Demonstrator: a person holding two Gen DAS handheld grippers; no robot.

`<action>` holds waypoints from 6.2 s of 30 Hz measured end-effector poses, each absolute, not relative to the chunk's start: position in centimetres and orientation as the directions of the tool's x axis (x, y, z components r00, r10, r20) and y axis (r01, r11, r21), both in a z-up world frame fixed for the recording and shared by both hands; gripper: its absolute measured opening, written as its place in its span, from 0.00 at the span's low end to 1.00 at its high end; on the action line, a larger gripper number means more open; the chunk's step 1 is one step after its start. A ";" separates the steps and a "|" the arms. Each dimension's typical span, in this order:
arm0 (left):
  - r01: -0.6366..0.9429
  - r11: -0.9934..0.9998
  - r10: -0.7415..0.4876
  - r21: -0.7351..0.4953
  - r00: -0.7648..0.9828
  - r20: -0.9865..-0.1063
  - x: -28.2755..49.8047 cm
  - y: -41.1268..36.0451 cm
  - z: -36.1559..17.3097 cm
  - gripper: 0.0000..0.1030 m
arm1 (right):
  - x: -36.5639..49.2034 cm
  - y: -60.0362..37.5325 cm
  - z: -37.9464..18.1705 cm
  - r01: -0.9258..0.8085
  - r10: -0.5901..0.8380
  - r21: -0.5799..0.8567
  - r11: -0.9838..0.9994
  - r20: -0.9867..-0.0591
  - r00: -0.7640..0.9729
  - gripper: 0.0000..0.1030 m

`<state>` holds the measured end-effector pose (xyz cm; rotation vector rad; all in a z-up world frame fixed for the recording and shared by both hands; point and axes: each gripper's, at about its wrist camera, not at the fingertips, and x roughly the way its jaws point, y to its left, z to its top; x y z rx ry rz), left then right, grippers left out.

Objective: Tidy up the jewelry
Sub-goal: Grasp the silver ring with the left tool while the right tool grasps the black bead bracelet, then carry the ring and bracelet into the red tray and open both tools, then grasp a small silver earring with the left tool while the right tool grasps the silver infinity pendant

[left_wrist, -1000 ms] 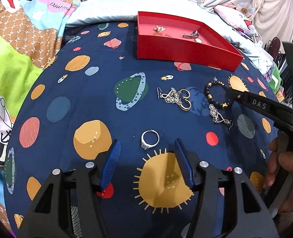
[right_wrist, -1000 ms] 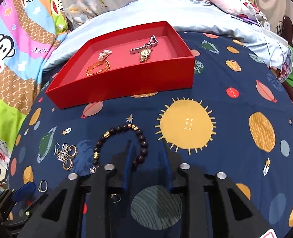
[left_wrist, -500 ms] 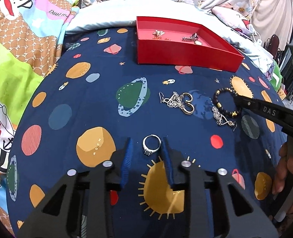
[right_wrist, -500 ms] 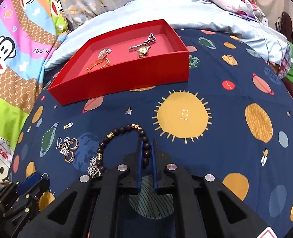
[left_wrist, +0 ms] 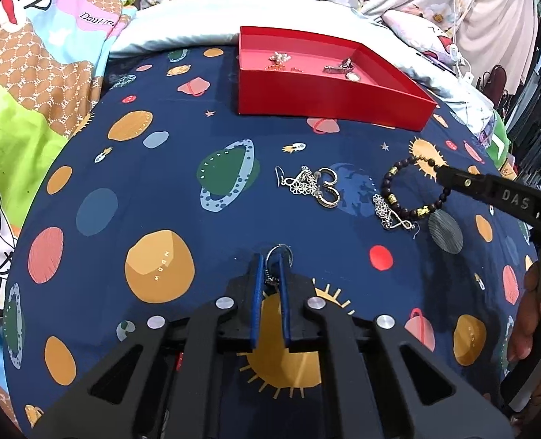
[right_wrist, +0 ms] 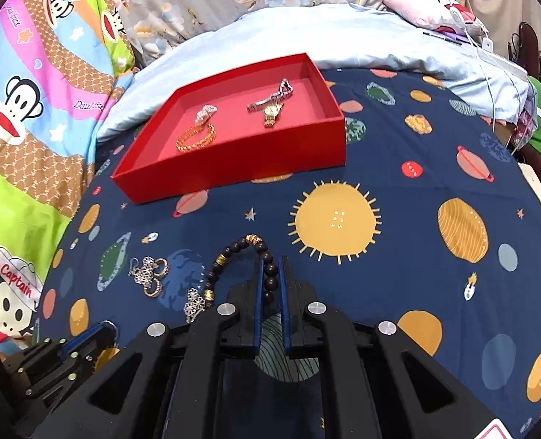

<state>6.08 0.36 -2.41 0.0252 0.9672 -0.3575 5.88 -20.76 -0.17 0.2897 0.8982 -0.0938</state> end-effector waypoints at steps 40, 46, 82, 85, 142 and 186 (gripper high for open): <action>0.368 0.912 -0.368 -0.183 0.532 -0.763 6.6 -0.3 2.5 0.08 | 5.3 -21.0 5.0 0.144 0.061 0.222 0.964 -0.716 0.696 0.07; 0.400 0.903 -0.378 -0.155 0.573 -0.727 9.1 -1.0 5.5 0.09 | 6.8 -21.5 8.3 0.088 0.093 0.229 0.969 -0.674 0.733 0.07; 0.424 0.890 -0.369 -0.167 0.458 -0.809 31.3 -13.5 1.9 0.32 | 21.3 -25.4 1.7 0.107 0.070 0.174 0.979 -0.776 0.627 0.12; 0.408 0.900 -0.354 -0.150 0.487 -0.799 30.8 -12.9 2.1 0.46 | 20.7 -25.7 1.8 0.126 0.046 0.166 0.978 -0.761 0.647 0.20; 0.220 0.972 -0.188 -0.083 0.520 -0.833 9.0 2.0 -1.4 0.68 | 5.3 -14.6 -2.7 -0.044 0.138 0.137 0.990 -0.816 0.561 0.36; 0.337 0.922 -0.346 -0.191 0.493 -0.798 12.1 -2.1 -1.3 0.00 | 4.4 -17.6 -1.4 0.046 0.149 0.211 0.976 -0.811 0.566 0.02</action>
